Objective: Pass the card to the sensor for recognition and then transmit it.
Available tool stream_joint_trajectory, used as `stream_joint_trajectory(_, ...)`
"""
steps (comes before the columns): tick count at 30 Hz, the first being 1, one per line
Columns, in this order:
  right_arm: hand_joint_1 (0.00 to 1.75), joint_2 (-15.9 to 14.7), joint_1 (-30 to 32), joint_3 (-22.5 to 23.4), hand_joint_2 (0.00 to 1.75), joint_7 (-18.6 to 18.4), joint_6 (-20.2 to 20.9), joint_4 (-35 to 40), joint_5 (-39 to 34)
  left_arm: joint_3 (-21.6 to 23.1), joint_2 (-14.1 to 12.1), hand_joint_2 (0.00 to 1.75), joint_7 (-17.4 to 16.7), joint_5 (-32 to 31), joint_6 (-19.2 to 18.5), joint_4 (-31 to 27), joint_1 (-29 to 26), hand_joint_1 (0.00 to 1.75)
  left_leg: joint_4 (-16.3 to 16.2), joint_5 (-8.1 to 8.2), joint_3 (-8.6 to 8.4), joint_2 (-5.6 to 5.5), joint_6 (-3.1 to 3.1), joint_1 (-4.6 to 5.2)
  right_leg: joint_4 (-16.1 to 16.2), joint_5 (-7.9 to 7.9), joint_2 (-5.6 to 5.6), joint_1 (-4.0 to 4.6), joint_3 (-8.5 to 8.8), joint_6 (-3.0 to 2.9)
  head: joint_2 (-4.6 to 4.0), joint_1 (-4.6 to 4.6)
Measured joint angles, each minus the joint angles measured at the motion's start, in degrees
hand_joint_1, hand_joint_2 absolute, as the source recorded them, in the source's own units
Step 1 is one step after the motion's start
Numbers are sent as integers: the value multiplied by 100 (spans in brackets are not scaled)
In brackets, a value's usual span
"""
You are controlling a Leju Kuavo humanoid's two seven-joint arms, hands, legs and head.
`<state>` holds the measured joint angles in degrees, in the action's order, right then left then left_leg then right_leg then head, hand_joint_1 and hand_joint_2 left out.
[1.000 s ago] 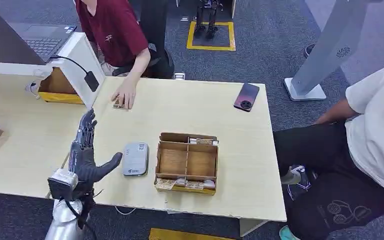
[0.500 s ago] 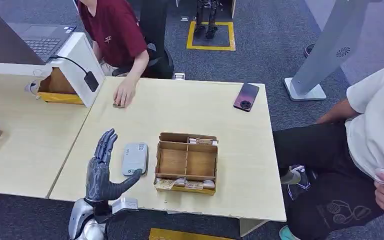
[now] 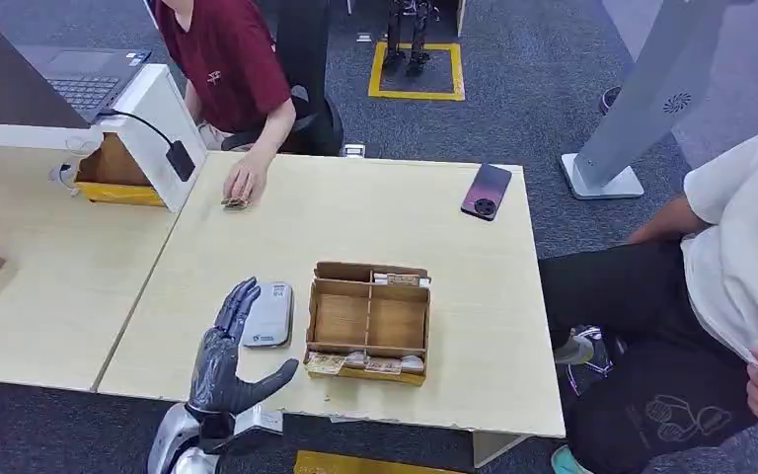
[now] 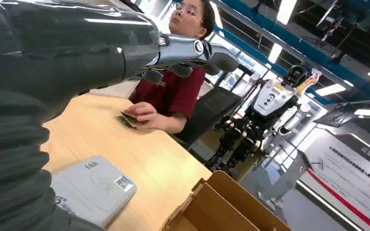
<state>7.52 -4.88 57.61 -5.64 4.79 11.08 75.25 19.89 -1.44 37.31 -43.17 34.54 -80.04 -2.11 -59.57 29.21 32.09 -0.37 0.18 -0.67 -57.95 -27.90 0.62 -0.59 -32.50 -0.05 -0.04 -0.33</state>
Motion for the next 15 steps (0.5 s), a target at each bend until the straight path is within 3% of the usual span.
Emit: stream_joint_trajectory(15, 0, 2, 0, -6, 0, 0, 7, 0, 9, 0, -138, 175, 258, 567, -494, 2, -153, 0, 0, 0, 0, 0, 0, 0, 0, 0, 0, 0, 0, 0, 0, 0)
